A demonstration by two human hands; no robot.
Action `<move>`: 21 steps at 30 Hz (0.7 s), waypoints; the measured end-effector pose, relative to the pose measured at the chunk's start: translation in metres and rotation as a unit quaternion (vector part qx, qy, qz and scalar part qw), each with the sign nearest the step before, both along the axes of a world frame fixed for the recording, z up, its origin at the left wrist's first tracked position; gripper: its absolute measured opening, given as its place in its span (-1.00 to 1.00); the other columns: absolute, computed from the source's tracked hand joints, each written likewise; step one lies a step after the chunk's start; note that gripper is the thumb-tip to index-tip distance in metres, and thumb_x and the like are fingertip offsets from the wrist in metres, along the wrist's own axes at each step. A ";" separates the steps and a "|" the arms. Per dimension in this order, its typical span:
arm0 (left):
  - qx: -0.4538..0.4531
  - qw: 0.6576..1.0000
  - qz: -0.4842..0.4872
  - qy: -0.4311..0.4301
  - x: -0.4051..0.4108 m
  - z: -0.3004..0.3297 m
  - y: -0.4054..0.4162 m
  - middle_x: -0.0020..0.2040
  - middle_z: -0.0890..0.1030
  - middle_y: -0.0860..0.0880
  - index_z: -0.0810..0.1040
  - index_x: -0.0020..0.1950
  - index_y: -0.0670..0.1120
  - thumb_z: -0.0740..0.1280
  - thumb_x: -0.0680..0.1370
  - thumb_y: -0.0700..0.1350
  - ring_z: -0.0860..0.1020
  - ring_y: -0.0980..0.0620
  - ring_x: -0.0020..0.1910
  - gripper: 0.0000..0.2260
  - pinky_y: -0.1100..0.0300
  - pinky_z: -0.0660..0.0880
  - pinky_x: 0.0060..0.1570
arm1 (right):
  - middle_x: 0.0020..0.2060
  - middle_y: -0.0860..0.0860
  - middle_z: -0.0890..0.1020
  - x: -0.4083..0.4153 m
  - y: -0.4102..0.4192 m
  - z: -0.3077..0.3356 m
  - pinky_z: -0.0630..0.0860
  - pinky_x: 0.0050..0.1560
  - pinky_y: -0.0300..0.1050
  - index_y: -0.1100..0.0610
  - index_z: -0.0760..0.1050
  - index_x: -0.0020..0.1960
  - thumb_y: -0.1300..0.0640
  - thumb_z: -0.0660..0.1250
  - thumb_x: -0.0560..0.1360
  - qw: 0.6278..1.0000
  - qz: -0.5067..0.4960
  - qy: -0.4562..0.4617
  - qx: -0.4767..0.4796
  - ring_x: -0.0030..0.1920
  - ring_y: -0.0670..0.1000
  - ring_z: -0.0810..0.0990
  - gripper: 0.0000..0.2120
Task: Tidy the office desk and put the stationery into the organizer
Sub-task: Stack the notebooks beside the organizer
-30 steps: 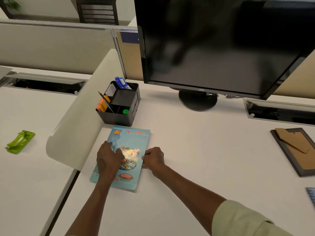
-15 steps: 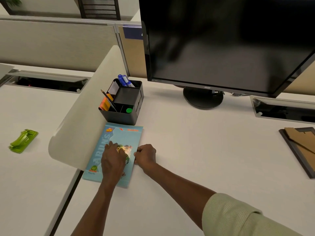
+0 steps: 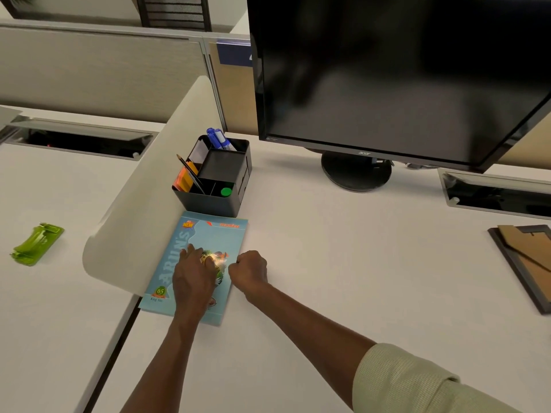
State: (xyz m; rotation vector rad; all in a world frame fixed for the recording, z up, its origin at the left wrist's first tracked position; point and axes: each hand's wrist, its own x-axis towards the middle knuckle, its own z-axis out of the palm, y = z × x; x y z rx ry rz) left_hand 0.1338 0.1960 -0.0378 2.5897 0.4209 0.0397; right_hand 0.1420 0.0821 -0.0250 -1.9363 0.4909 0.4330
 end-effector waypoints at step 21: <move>-0.103 0.994 0.002 -0.048 -0.009 0.033 -0.024 0.40 0.43 -0.22 0.34 0.45 -0.19 0.27 0.59 -0.14 0.46 -0.23 0.31 -0.57 -0.10 0.44 0.22 | -0.43 0.04 0.19 -0.034 -0.115 0.051 0.08 -0.32 -0.09 0.09 0.08 -0.42 0.41 0.14 0.33 1.000 -0.004 -0.027 0.008 -0.25 0.06 0.24 -0.66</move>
